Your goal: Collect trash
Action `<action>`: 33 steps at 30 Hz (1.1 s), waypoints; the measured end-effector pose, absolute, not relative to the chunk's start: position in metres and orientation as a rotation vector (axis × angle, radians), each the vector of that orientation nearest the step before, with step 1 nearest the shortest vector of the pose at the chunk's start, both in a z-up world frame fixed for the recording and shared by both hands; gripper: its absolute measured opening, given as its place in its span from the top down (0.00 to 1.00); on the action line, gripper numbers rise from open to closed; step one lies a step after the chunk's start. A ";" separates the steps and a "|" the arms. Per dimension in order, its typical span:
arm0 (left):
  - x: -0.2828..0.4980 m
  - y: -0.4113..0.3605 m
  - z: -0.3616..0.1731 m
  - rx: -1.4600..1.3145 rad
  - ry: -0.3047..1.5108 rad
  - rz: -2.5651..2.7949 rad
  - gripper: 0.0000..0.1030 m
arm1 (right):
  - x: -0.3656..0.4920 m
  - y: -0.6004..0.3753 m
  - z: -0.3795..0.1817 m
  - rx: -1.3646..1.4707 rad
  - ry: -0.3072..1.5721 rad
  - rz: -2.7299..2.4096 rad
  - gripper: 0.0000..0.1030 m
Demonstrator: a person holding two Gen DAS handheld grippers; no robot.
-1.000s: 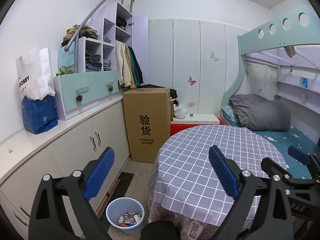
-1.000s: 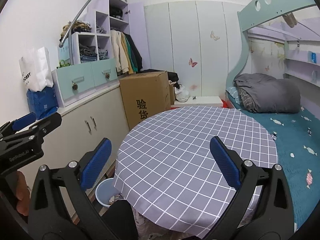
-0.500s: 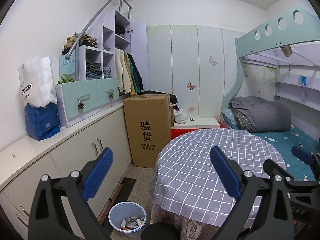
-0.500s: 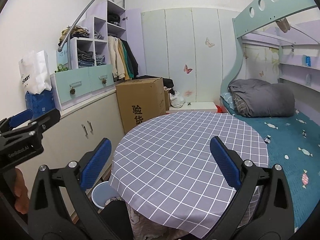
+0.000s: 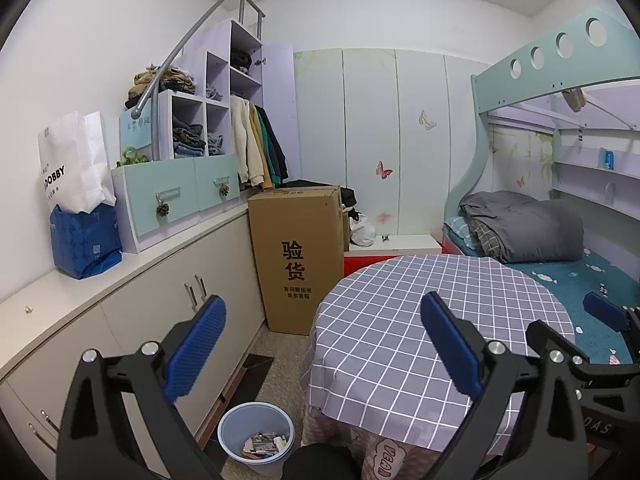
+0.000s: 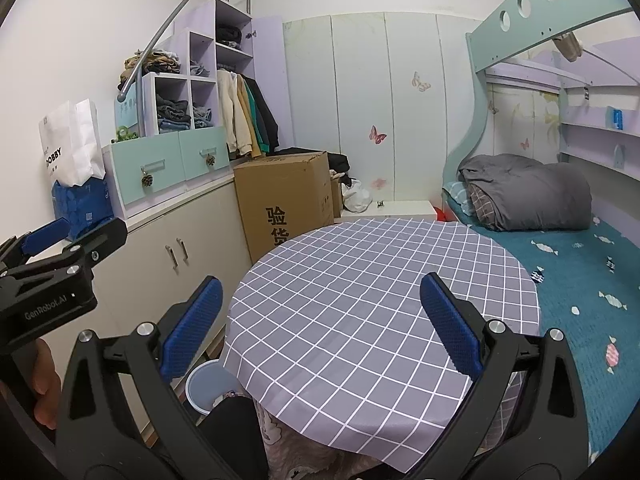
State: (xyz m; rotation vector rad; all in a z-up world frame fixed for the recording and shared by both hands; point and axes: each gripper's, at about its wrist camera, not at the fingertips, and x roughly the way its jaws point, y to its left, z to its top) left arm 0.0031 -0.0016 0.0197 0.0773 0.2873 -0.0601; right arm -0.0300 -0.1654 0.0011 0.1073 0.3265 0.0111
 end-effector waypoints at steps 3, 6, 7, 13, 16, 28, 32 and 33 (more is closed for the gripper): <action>0.004 -0.001 0.019 0.075 0.290 -0.055 0.07 | -0.031 -0.164 0.001 0.105 0.328 0.013 0.06; 0.004 -0.001 0.018 0.072 0.292 -0.056 0.07 | -0.029 -0.166 0.001 0.106 0.332 0.018 0.06; 0.004 -0.001 0.018 0.072 0.292 -0.058 0.07 | -0.029 -0.165 0.001 0.106 0.333 0.019 0.06; 0.005 -0.001 0.017 0.075 0.297 -0.060 0.07 | -0.029 -0.165 0.001 0.107 0.335 0.019 0.06; 0.005 -0.003 0.016 0.077 0.299 -0.063 0.07 | -0.028 -0.164 0.000 0.106 0.335 0.020 0.06; 0.004 -0.003 0.015 0.078 0.304 -0.062 0.07 | -0.027 -0.163 -0.004 0.111 0.341 0.025 0.06; 0.004 -0.004 0.015 0.083 0.307 -0.062 0.07 | -0.027 -0.163 -0.005 0.111 0.343 0.025 0.06; 0.004 -0.006 0.014 0.083 0.307 -0.061 0.07 | -0.027 -0.163 -0.005 0.111 0.343 0.026 0.06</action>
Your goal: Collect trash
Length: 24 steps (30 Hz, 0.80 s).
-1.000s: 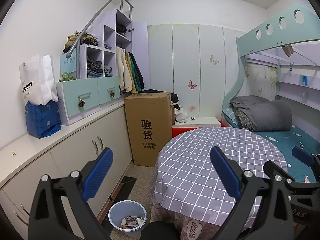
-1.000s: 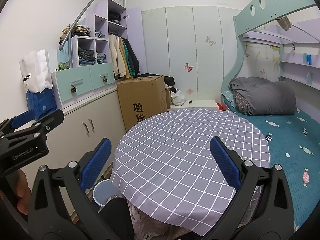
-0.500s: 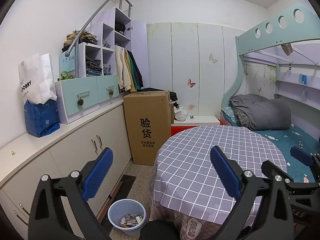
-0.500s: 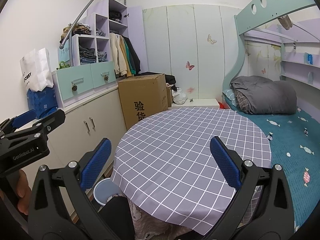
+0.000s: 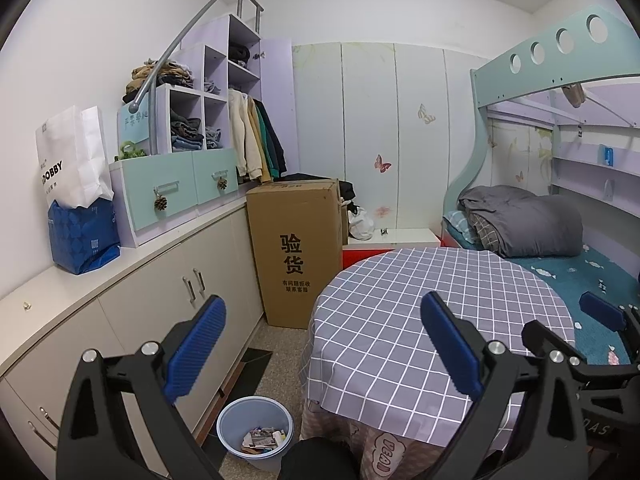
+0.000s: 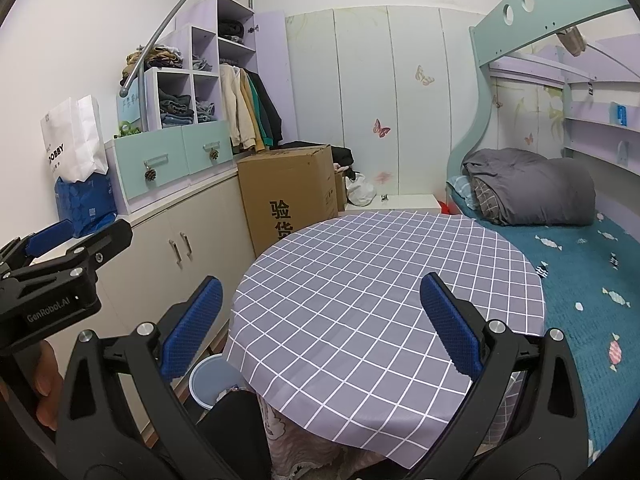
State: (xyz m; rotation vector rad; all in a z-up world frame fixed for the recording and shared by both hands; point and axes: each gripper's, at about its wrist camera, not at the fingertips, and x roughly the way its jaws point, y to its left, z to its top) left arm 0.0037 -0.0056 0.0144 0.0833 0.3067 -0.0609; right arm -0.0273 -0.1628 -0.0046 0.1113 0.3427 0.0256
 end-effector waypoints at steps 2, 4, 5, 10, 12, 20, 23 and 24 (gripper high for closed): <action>0.004 -0.006 0.014 0.084 0.307 -0.061 0.07 | -0.027 -0.162 -0.005 0.112 0.343 0.025 0.06; 0.004 -0.006 0.014 0.084 0.307 -0.060 0.07 | -0.027 -0.163 -0.006 0.111 0.344 0.026 0.06; 0.004 -0.006 0.014 0.083 0.308 -0.060 0.07 | -0.027 -0.162 -0.006 0.111 0.344 0.026 0.06; 0.004 -0.006 0.014 0.086 0.306 -0.060 0.07 | -0.027 -0.162 -0.005 0.112 0.344 0.026 0.06; 0.004 -0.007 0.014 0.086 0.307 -0.060 0.07 | -0.027 -0.162 -0.007 0.111 0.344 0.027 0.06; 0.004 -0.007 0.013 0.089 0.306 -0.060 0.07 | -0.027 -0.161 -0.011 0.110 0.348 0.036 0.06; 0.004 -0.008 0.014 0.087 0.306 -0.058 0.07 | -0.025 -0.162 -0.010 0.110 0.350 0.037 0.06; 0.004 -0.008 0.014 0.088 0.306 -0.059 0.07 | -0.026 -0.162 -0.010 0.110 0.349 0.036 0.06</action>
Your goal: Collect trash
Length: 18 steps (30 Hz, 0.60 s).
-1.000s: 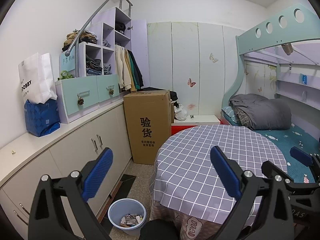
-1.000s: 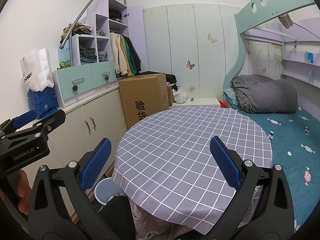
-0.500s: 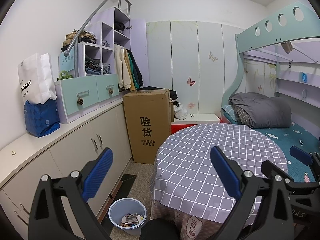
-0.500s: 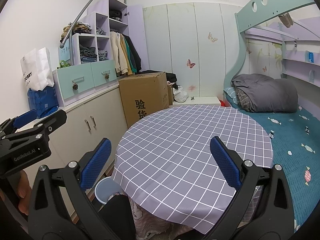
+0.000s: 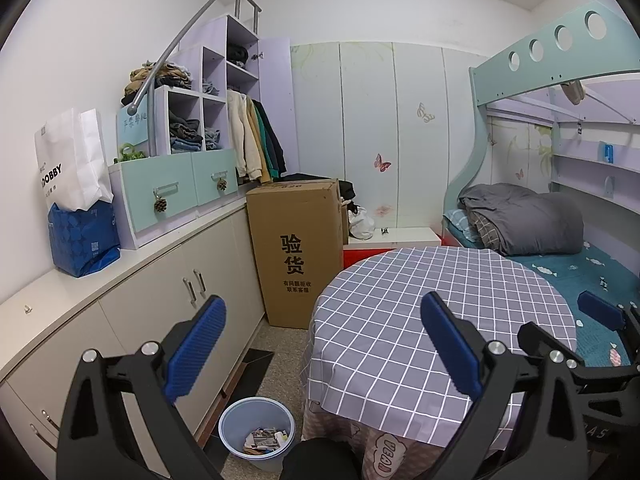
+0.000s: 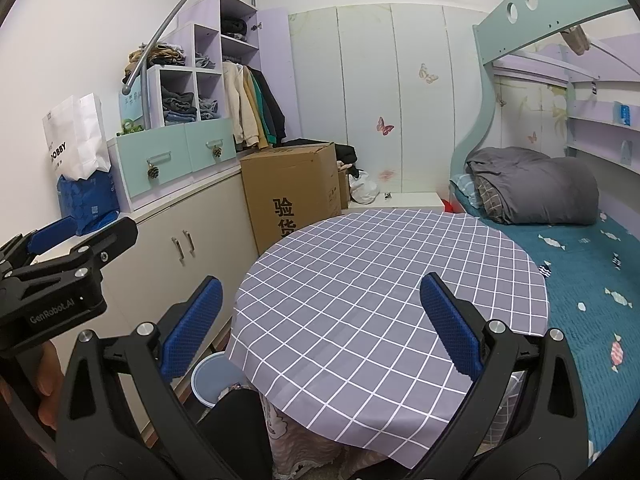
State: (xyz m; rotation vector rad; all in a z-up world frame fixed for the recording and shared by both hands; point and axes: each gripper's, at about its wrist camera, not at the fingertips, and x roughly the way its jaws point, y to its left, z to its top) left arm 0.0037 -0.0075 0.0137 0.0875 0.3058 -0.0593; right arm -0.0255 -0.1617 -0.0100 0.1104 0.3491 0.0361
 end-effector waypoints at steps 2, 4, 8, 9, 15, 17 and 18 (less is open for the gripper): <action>0.004 -0.008 0.014 0.088 0.306 -0.059 0.07 | -0.025 -0.162 -0.010 0.111 0.350 0.037 0.06; 0.004 -0.008 0.014 0.088 0.306 -0.058 0.07 | -0.025 -0.162 -0.011 0.110 0.352 0.040 0.06; 0.004 -0.008 0.014 0.088 0.306 -0.059 0.07 | -0.025 -0.162 -0.010 0.109 0.353 0.042 0.06; 0.004 -0.008 0.014 0.088 0.305 -0.058 0.07 | -0.025 -0.163 -0.010 0.108 0.353 0.044 0.06; 0.004 -0.008 0.014 0.087 0.307 -0.058 0.07 | -0.025 -0.164 -0.011 0.112 0.360 0.050 0.06; 0.004 -0.008 0.013 0.088 0.307 -0.058 0.07 | -0.024 -0.165 -0.011 0.113 0.361 0.051 0.06; 0.004 -0.008 0.014 0.088 0.306 -0.058 0.07 | -0.025 -0.164 -0.011 0.112 0.361 0.051 0.06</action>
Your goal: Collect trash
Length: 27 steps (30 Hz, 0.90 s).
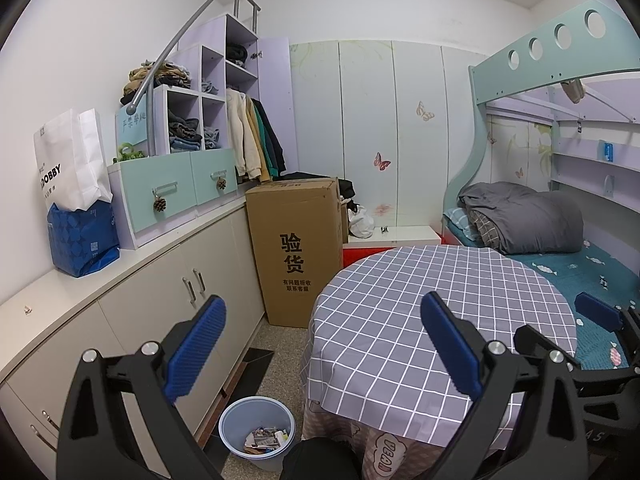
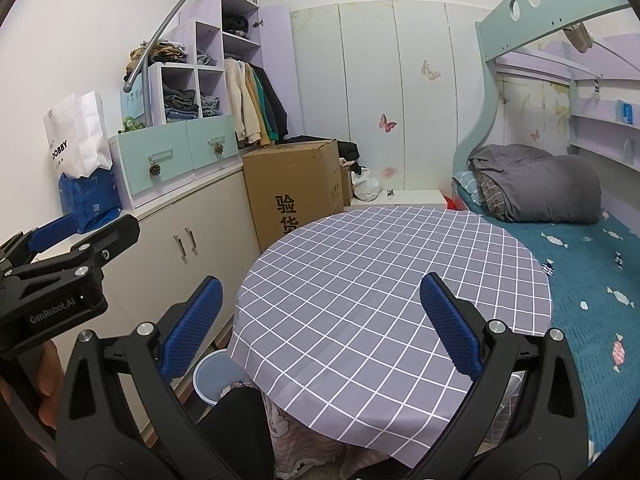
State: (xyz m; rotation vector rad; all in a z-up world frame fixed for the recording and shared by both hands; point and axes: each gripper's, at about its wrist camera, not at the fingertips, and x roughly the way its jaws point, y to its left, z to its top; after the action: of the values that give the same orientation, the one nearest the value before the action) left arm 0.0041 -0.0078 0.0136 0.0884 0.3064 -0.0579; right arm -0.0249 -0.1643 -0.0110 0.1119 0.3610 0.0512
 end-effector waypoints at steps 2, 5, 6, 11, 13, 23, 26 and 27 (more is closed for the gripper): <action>0.004 -0.007 0.013 0.090 0.308 -0.060 0.07 | -0.024 -0.164 -0.011 0.113 0.362 0.051 0.06; 0.005 -0.006 0.013 0.091 0.309 -0.061 0.07 | -0.025 -0.164 -0.011 0.113 0.363 0.051 0.06; 0.006 -0.006 0.013 0.092 0.310 -0.062 0.07 | -0.025 -0.164 -0.011 0.113 0.363 0.051 0.06; 0.006 -0.005 0.012 0.093 0.311 -0.063 0.07 | -0.024 -0.165 -0.012 0.113 0.365 0.051 0.06; 0.006 -0.005 0.012 0.094 0.311 -0.062 0.07 | -0.023 -0.165 -0.011 0.113 0.365 0.051 0.06; 0.007 -0.002 0.009 0.097 0.314 -0.064 0.07 | -0.024 -0.166 -0.013 0.114 0.368 0.051 0.06; 0.007 -0.002 0.010 0.097 0.314 -0.063 0.07 | -0.024 -0.166 -0.012 0.114 0.369 0.051 0.06; 0.007 -0.002 0.009 0.097 0.315 -0.064 0.07 | -0.025 -0.166 -0.013 0.114 0.370 0.051 0.06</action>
State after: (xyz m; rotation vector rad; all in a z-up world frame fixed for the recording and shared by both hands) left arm 0.0072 -0.0022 0.0092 0.0969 0.3146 -0.0637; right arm -0.0253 -0.1658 -0.0130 0.1136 0.3703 0.0506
